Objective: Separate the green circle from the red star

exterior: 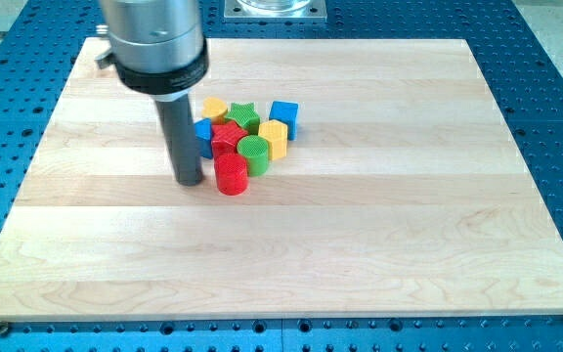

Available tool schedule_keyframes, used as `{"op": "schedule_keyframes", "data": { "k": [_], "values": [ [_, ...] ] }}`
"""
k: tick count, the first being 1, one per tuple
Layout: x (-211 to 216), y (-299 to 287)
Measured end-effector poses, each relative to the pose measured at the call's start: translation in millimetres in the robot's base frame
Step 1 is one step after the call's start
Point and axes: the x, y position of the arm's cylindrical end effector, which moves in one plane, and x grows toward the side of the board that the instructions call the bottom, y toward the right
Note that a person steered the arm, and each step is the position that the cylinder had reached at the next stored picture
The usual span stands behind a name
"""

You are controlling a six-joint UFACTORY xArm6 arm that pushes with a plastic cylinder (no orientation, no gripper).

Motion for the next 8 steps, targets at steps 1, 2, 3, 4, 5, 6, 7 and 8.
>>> {"op": "schedule_keyframes", "data": {
  "k": [1, 2, 3, 4, 5, 6, 7, 8],
  "values": [
    [9, -2],
    [12, -3],
    [30, -6],
    [78, -38],
    [90, -27],
    [82, -1],
    [63, 25],
    [56, 38]
  ]
}}
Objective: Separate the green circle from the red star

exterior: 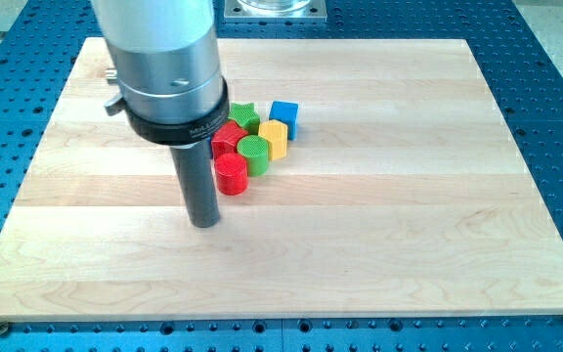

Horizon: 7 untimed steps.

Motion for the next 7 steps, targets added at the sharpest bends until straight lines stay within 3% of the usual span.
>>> {"op": "schedule_keyframes", "data": {
  "k": [2, 6, 7],
  "values": [
    [-42, 9],
    [-79, 69],
    [-111, 75]
  ]
}}
